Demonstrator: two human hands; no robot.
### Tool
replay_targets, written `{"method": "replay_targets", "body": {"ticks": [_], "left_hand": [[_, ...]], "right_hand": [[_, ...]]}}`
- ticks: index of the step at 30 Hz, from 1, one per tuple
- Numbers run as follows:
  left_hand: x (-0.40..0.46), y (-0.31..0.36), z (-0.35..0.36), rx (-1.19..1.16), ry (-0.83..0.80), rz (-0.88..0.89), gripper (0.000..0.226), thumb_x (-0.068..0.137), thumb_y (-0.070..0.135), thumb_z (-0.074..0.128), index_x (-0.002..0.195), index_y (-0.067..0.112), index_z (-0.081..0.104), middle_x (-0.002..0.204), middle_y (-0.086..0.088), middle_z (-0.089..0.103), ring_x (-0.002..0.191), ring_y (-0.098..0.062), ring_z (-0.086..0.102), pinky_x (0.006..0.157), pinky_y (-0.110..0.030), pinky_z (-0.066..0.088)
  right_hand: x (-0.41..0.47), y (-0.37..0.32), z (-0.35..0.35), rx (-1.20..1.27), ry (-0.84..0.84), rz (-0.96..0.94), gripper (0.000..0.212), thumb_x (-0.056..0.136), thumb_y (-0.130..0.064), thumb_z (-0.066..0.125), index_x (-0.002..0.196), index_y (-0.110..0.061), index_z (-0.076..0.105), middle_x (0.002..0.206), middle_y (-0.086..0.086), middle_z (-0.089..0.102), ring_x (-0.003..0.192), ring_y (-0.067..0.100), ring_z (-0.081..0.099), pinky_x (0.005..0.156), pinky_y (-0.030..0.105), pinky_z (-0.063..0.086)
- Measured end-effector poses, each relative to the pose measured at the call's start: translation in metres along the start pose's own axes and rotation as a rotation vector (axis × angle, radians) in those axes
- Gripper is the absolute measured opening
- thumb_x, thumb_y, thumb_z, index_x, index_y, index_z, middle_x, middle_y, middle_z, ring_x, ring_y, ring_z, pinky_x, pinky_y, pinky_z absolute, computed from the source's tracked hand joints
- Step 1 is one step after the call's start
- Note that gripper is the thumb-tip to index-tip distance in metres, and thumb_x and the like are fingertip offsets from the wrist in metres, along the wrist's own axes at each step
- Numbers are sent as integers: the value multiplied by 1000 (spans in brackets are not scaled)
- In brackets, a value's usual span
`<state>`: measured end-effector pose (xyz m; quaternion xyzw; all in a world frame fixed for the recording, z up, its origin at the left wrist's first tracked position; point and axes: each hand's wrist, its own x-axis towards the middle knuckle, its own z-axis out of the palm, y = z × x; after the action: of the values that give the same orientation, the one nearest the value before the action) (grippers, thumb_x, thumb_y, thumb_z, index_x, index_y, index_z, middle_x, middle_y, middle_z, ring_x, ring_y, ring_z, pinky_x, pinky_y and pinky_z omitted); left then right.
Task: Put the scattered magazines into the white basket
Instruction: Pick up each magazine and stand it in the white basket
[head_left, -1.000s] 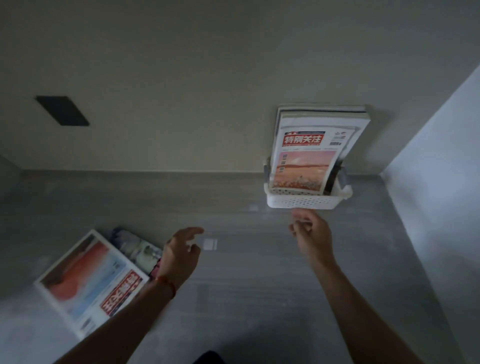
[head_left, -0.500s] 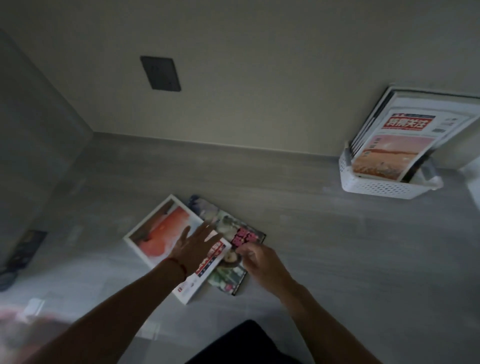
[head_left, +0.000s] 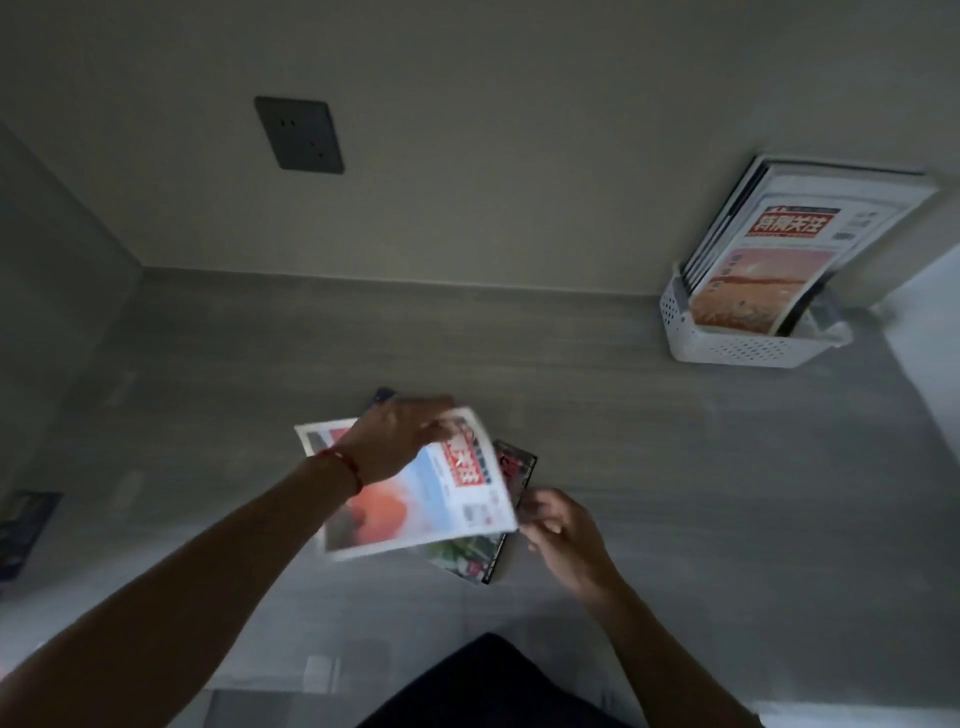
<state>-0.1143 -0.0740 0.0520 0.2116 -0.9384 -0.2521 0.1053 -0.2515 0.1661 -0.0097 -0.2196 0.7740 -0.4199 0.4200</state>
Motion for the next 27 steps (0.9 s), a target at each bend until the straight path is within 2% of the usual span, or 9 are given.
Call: {"method": "replay_targets", "body": {"ticks": [3, 5, 7, 11, 16, 18, 20, 22, 27], "left_hand": [[19, 24, -13, -261, 130, -132, 41, 92, 32, 66, 128, 14, 63, 119, 4, 69, 108, -4, 63, 87, -13, 45], [34, 46, -16, -419, 144, -149, 20, 93, 32, 64, 113, 29, 63, 97, 17, 73, 86, 2, 68, 74, -17, 52], [48, 69, -13, -607, 149, -189, 8, 96, 25, 62, 104, 27, 62, 91, 11, 74, 82, -6, 70, 69, -24, 57], [72, 105, 2, -843, 129, -247, 24, 100, 14, 51, 120, 1, 54, 118, -22, 67, 111, -39, 65, 95, -59, 53], [108, 158, 26, -734, 175, -237, 25, 88, 21, 58, 111, 18, 65, 110, -12, 73, 105, -31, 70, 92, -59, 54], [125, 180, 35, -608, 192, -207, 21, 90, 27, 60, 100, 44, 68, 93, 16, 76, 86, -6, 72, 80, -45, 61], [145, 204, 42, -490, 225, -158, 20, 90, 35, 59, 97, 52, 66, 79, 31, 71, 68, 11, 66, 68, -31, 59], [169, 231, 45, -480, 276, -122, 19, 89, 36, 59, 105, 39, 70, 78, 22, 73, 68, 8, 67, 67, -32, 61], [232, 286, 51, -610, 365, -152, 20, 90, 24, 66, 109, 29, 71, 86, 8, 76, 78, -10, 76, 73, -41, 64]], "right_hand": [[-1, -9, -20, 207, -98, 14, 47, 82, 6, 63, 127, -6, 55, 118, 13, 68, 103, 19, 67, 80, 31, 54], [-3, -21, -38, 283, -104, -78, 49, 77, -10, 69, 125, -15, 57, 117, 6, 72, 103, 15, 69, 80, 30, 57], [-1, -36, -65, 257, -11, -201, 38, 83, -17, 71, 119, -23, 63, 112, -5, 75, 101, 9, 71, 77, 24, 59], [12, -51, -134, -144, 187, -394, 21, 96, -17, 62, 115, -24, 65, 101, -22, 70, 90, -7, 68, 72, 10, 53], [24, -55, -224, -398, 372, -492, 23, 91, -12, 67, 113, -11, 70, 106, -5, 74, 70, -17, 61, 65, -3, 43], [28, -58, -262, -407, 438, -472, 24, 90, -13, 65, 113, -10, 72, 113, 1, 75, 75, -8, 64, 68, 2, 49], [32, -62, -299, -396, 488, -483, 25, 93, -17, 62, 114, -10, 72, 117, 5, 75, 87, 11, 73, 77, 27, 61], [37, -70, -335, -410, 523, -532, 25, 96, -20, 60, 114, -8, 72, 120, 7, 73, 93, 19, 74, 80, 39, 62], [61, -101, -413, -509, 639, -631, 23, 96, -20, 60, 104, -1, 72, 108, 17, 74, 83, 28, 71, 71, 39, 60]]}}
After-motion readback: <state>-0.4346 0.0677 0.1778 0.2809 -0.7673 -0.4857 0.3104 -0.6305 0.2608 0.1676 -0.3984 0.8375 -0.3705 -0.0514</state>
